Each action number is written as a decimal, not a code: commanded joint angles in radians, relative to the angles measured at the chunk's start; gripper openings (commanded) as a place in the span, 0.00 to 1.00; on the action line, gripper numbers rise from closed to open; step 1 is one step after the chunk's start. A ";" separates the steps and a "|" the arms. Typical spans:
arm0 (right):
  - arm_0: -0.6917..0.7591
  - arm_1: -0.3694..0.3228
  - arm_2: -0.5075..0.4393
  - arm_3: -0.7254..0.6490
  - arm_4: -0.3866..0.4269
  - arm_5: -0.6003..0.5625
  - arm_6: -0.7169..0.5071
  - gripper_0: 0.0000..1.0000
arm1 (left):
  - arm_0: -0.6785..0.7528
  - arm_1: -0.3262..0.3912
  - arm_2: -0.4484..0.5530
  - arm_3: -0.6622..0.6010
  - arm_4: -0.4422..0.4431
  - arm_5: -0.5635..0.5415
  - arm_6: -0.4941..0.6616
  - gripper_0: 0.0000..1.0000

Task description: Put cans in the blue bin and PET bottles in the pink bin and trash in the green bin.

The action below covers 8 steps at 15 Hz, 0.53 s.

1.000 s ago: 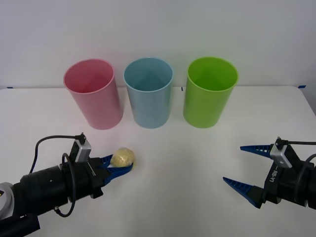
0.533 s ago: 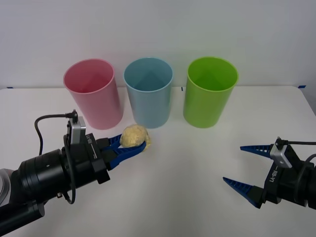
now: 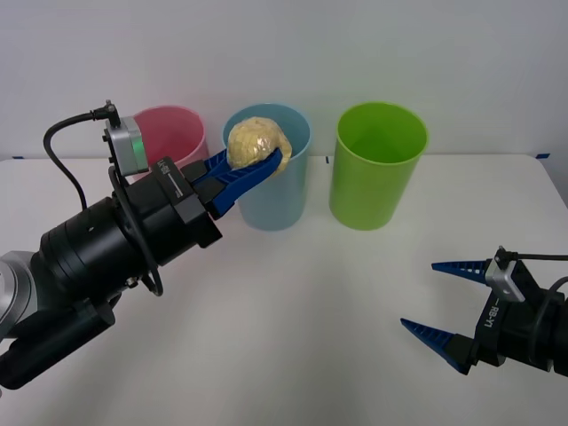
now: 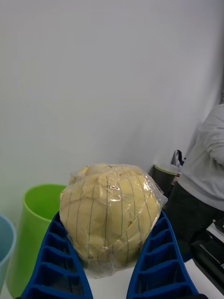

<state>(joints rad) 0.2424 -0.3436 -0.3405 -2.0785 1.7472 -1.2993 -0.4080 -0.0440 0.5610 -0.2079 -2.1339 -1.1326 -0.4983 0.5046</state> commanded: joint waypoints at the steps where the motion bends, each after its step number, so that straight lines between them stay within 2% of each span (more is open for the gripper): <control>1: 0.000 0.000 0.000 0.000 0.000 0.000 0.000 1.00 | -0.057 -0.006 -0.045 -0.032 -0.125 0.127 0.034 0.00; 3: 0.000 0.000 0.000 0.000 0.000 0.000 0.000 1.00 | -0.097 0.007 -0.080 -0.029 -0.222 0.182 0.134 0.00; 4: 0.000 0.000 0.000 0.000 0.000 0.000 0.000 1.00 | -0.128 0.019 -0.105 -0.023 -0.242 0.213 0.173 0.00; 6: 0.000 0.000 0.000 0.000 0.000 0.000 0.000 1.00 | -0.240 0.065 -0.189 0.028 -0.250 0.290 0.229 0.00; 8: 0.000 0.000 0.000 0.000 0.000 0.000 0.000 1.00 | -0.346 0.117 -0.237 0.088 -0.223 0.314 0.242 0.00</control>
<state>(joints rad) 0.2424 -0.3436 -0.3405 -2.0785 1.7472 -1.2993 -0.4080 -0.3499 0.6568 -0.4292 -2.0703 -1.3653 -0.1896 0.7398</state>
